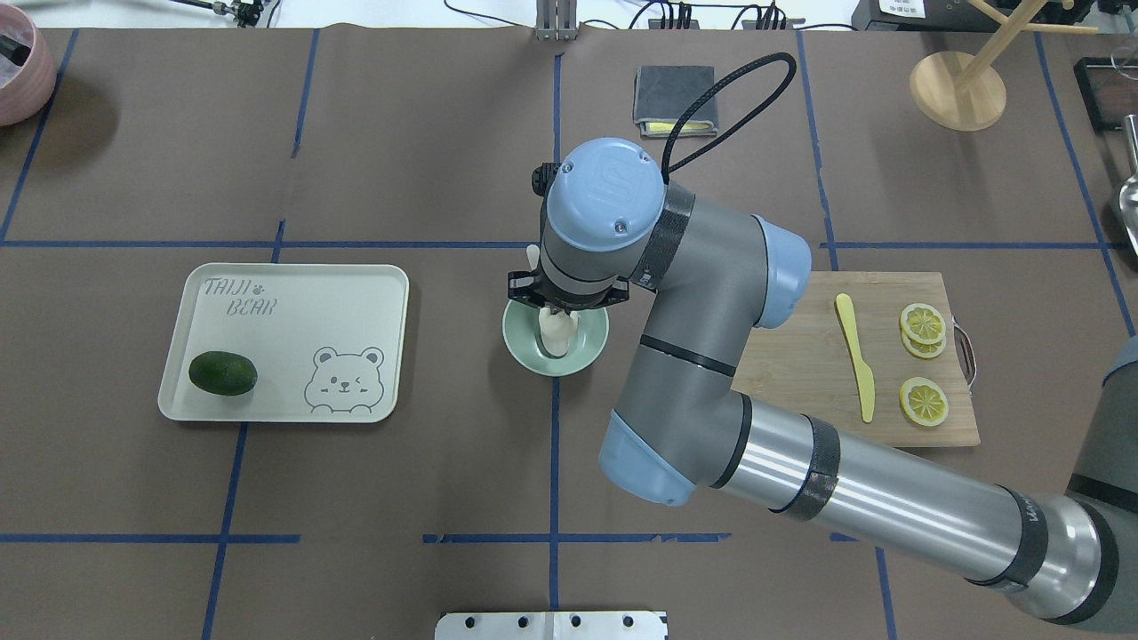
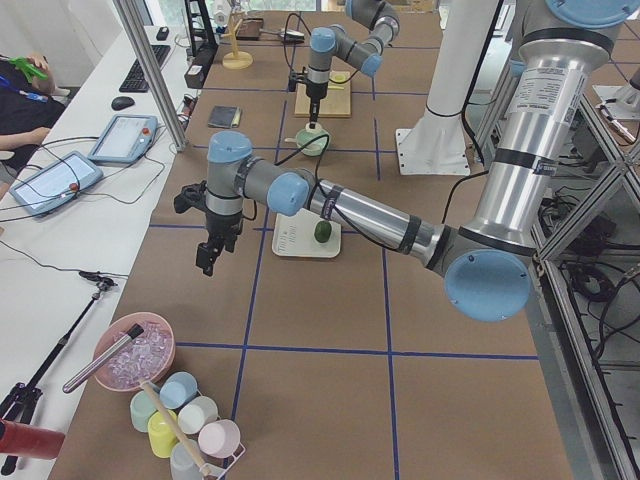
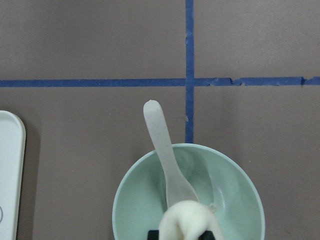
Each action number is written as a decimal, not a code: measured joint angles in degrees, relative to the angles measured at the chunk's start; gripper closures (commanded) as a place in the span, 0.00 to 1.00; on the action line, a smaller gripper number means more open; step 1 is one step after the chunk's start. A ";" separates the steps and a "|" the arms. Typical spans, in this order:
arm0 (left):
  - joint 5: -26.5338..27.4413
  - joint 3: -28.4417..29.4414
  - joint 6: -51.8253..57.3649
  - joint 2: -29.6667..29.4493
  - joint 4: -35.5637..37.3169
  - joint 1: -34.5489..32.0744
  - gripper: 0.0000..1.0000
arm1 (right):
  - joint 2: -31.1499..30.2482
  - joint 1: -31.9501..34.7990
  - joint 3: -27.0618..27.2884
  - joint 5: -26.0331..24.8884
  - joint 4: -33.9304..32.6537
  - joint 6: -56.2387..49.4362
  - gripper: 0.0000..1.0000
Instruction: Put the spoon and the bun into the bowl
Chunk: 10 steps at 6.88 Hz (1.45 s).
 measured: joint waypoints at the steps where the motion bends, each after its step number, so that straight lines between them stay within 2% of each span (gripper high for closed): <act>1: -0.03 0.49 1.82 0.60 -0.05 -1.10 0.00 | 0.05 -0.02 -0.15 -0.02 0.92 0.15 0.00; 4: -1.59 3.82 8.56 2.35 -0.12 -5.71 0.00 | 0.08 -0.01 -0.14 -0.03 1.55 0.23 0.00; 7: -14.81 5.81 10.45 8.01 -0.09 -9.38 0.00 | -0.13 1.58 1.31 0.41 1.24 -0.07 0.00; 9: -18.32 6.53 9.49 9.46 -0.13 -9.52 0.00 | -3.36 6.48 7.84 3.49 -2.05 -1.56 0.00; 10: -18.68 6.52 8.82 9.52 -0.14 -9.51 0.00 | -7.73 10.88 12.47 7.14 -3.72 -4.85 0.00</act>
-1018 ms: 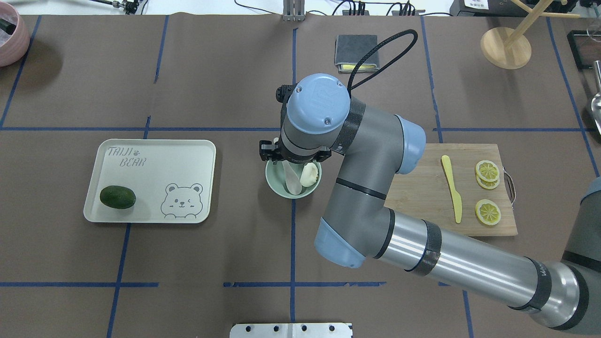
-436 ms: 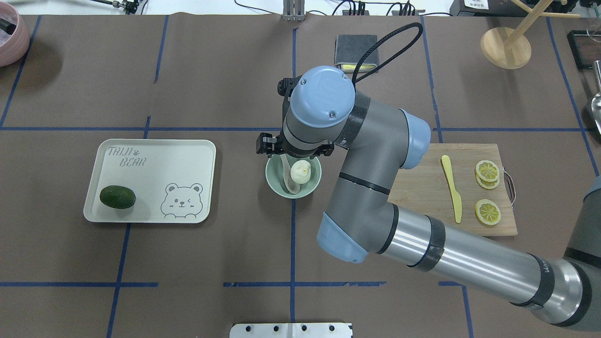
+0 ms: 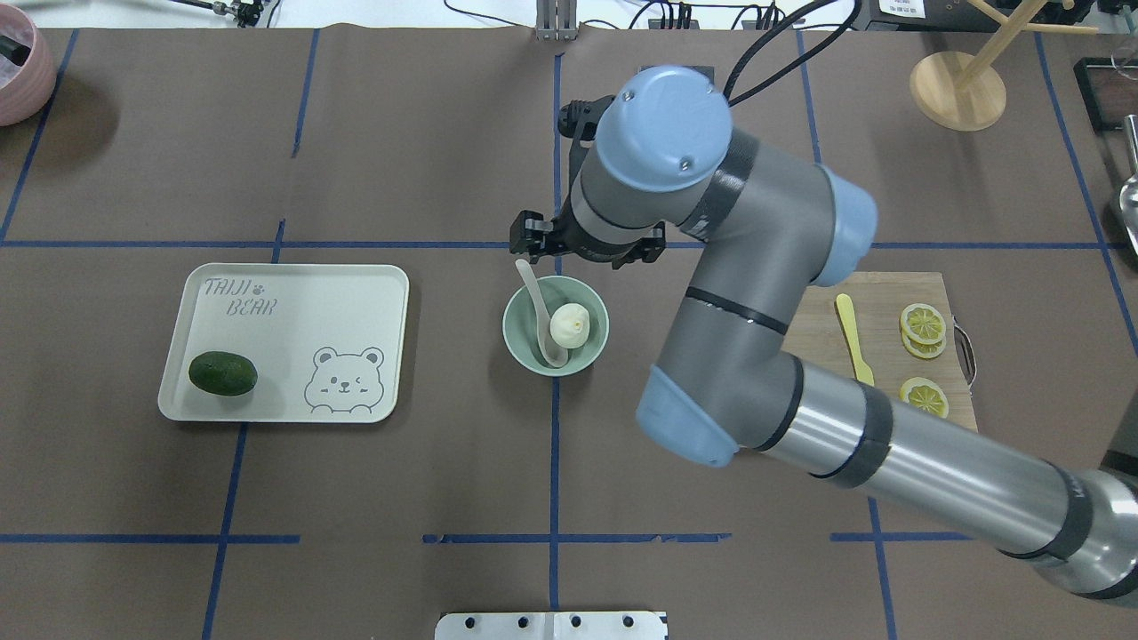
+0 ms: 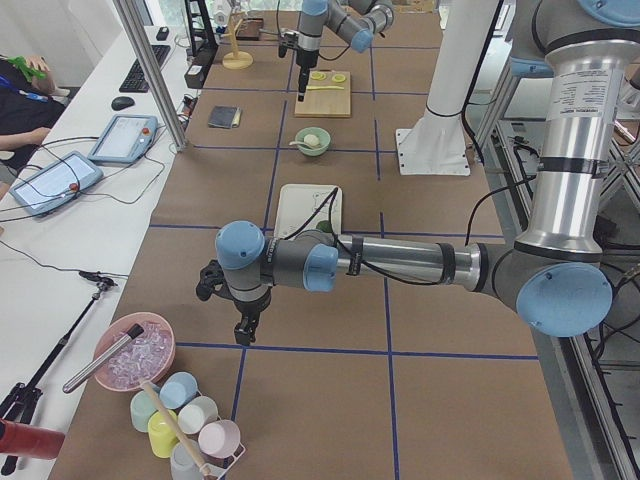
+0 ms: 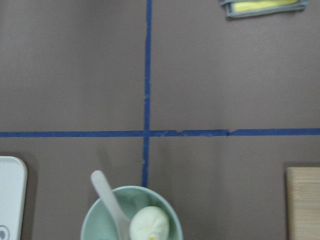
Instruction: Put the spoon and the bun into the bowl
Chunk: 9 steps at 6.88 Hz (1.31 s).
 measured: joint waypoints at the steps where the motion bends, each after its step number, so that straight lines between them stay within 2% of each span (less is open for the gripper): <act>1: -0.09 -0.11 -0.46 0.00 0.02 0.01 0.00 | -5.07 5.75 3.04 4.68 -0.81 -6.29 0.00; 3: -0.03 -0.38 -0.73 -0.02 0.10 0.03 0.00 | -13.51 16.91 4.37 12.12 -1.65 -21.63 0.00; 5: 0.06 -0.47 -0.72 0.03 0.12 0.03 0.00 | -22.96 27.47 3.35 16.86 -2.39 -39.29 0.00; 7: 0.12 -0.33 -0.60 0.12 0.16 0.03 0.00 | -30.13 35.70 -0.98 18.51 -3.73 -55.85 0.00; 9: 0.17 0.02 -0.32 0.18 0.17 0.01 0.00 | -34.98 42.40 -6.20 19.41 -3.72 -66.63 0.00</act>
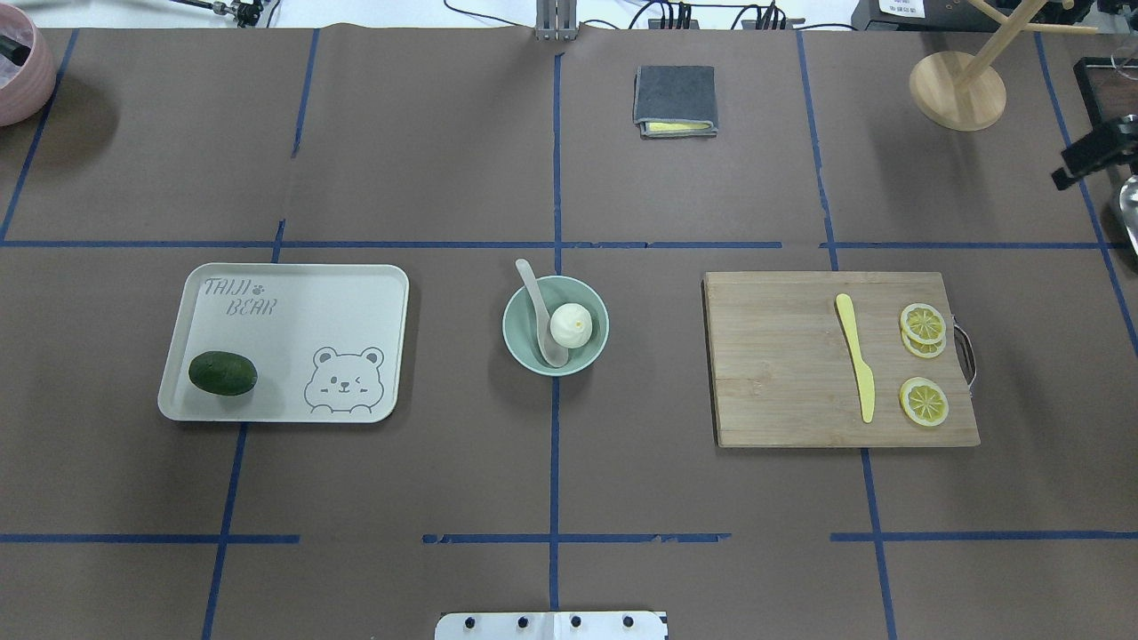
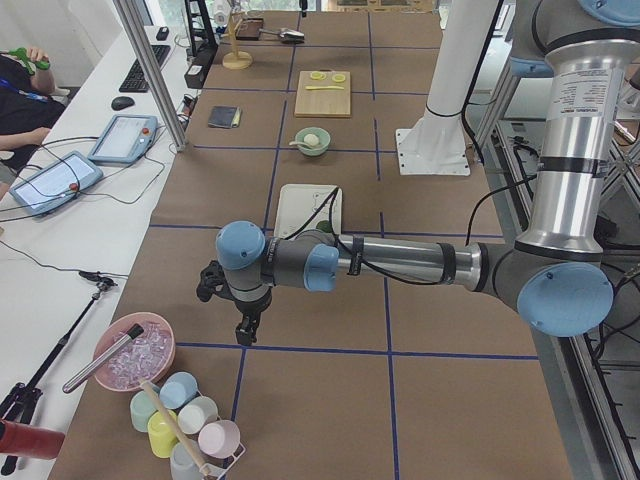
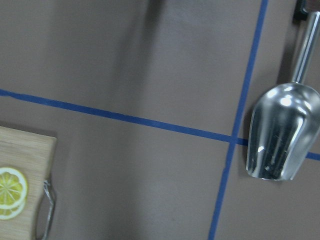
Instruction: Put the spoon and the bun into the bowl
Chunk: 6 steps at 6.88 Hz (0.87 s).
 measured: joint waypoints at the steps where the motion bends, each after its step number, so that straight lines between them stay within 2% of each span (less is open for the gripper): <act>1: 0.01 0.08 0.06 0.04 0.00 -0.04 0.00 | -1.31 2.86 -2.02 0.79 0.08 -3.32 0.00; 3: 0.01 0.17 0.14 0.30 0.00 -0.06 0.00 | -2.40 5.80 -5.34 1.73 0.34 -5.10 0.00; 6: 0.01 0.07 -0.12 1.30 -0.08 -0.05 0.00 | -3.95 6.98 -6.61 2.70 2.29 -5.12 0.00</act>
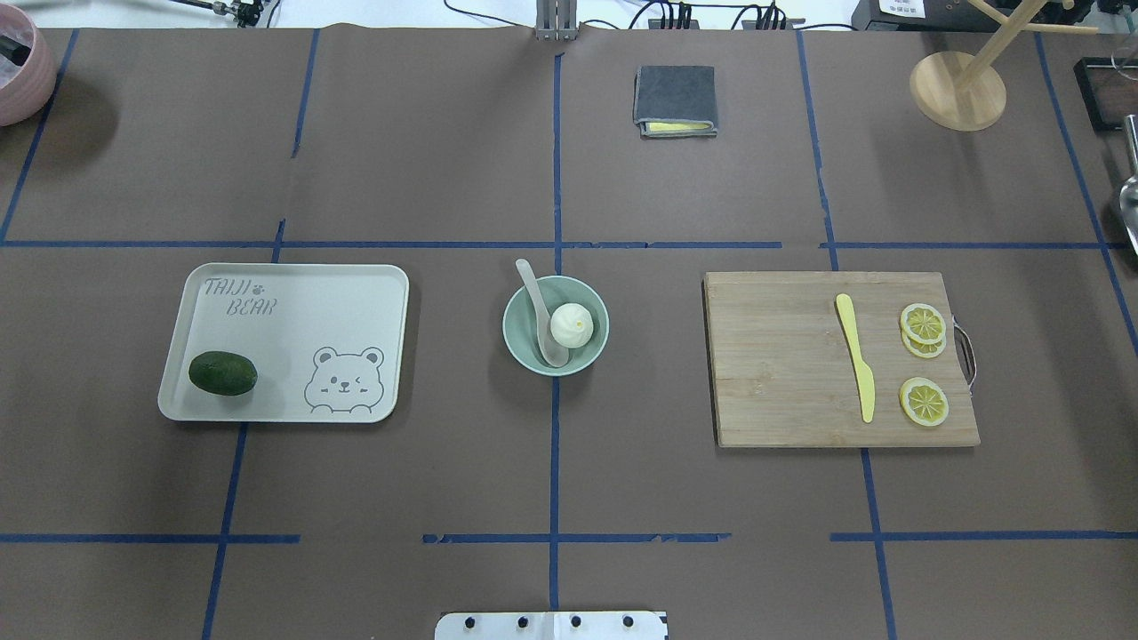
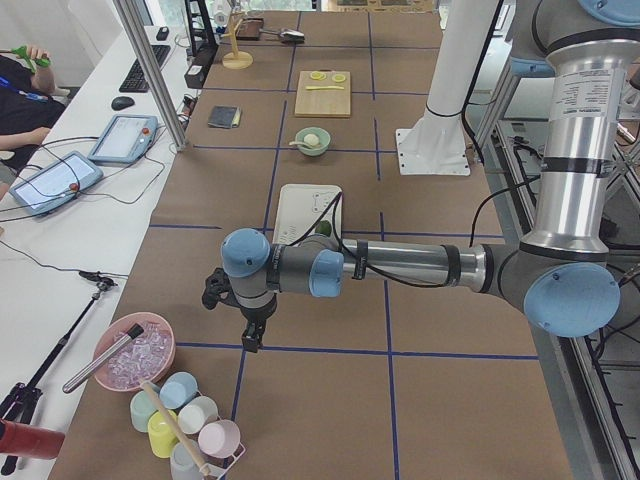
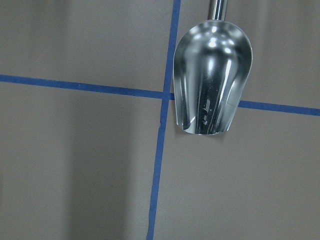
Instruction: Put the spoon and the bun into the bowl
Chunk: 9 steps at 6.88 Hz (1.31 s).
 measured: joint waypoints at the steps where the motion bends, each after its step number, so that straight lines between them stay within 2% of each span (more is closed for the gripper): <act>1: 0.00 0.03 -0.09 0.05 -0.01 0.02 0.00 | -0.66 0.76 -0.02 1.05 0.23 -0.16 0.00; 9: 0.44 -0.43 0.35 1.16 0.50 -0.64 0.00 | -2.16 4.01 -0.20 3.99 0.32 -2.12 0.00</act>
